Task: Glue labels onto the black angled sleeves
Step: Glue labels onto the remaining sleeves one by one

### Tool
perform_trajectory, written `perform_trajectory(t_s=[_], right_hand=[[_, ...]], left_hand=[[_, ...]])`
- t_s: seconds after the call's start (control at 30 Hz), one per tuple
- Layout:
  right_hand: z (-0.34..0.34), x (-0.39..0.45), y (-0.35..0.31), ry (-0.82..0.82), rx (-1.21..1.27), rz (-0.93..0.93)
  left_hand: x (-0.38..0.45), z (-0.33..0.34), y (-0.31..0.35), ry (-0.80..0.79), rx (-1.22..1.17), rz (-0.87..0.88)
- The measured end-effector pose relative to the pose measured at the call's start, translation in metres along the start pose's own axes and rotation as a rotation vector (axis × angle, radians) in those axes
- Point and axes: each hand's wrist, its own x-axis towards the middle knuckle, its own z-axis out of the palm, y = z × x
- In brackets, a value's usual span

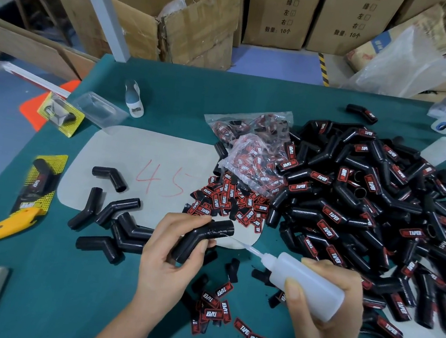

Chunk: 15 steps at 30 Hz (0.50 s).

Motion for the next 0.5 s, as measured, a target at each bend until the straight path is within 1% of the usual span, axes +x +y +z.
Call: perform_trajectory(t_s=[0.27,0.5], right_hand=[[0.0005,0.0,0.0004,-0.006,0.006,-0.01],[0.0001,-0.0006,0.0032,0.004,-0.014,-0.004]], left_hand=[[-0.0016,0.0007,-0.003,-0.006,-0.033,-0.026],[-0.0007,0.0005,-0.0029,-0.001,-0.009,-0.011]])
